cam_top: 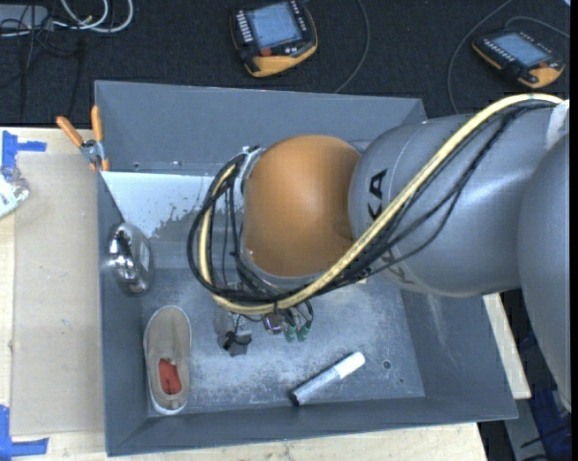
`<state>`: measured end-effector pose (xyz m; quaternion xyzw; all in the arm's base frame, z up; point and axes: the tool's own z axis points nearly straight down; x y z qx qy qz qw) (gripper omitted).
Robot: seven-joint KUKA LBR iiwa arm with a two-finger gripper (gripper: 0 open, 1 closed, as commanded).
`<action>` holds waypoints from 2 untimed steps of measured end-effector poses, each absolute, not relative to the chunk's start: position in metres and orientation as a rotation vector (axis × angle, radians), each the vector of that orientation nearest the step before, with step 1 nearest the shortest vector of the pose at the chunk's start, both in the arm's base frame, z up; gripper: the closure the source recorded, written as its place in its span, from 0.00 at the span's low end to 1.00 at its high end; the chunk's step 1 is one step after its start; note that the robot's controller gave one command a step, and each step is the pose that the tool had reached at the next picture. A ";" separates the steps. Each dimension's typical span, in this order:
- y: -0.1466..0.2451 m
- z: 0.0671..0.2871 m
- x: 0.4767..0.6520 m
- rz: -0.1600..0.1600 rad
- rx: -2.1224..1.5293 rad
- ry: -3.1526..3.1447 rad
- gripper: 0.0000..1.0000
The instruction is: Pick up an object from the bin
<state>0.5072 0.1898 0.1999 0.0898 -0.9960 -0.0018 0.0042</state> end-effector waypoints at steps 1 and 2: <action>0.239 0.234 0.522 -0.006 -0.045 -3.134 1.00; 0.243 0.190 0.522 -0.002 -0.175 -3.123 1.00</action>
Offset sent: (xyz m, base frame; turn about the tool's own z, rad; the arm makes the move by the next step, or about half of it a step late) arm 0.0138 0.0481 0.0343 0.2107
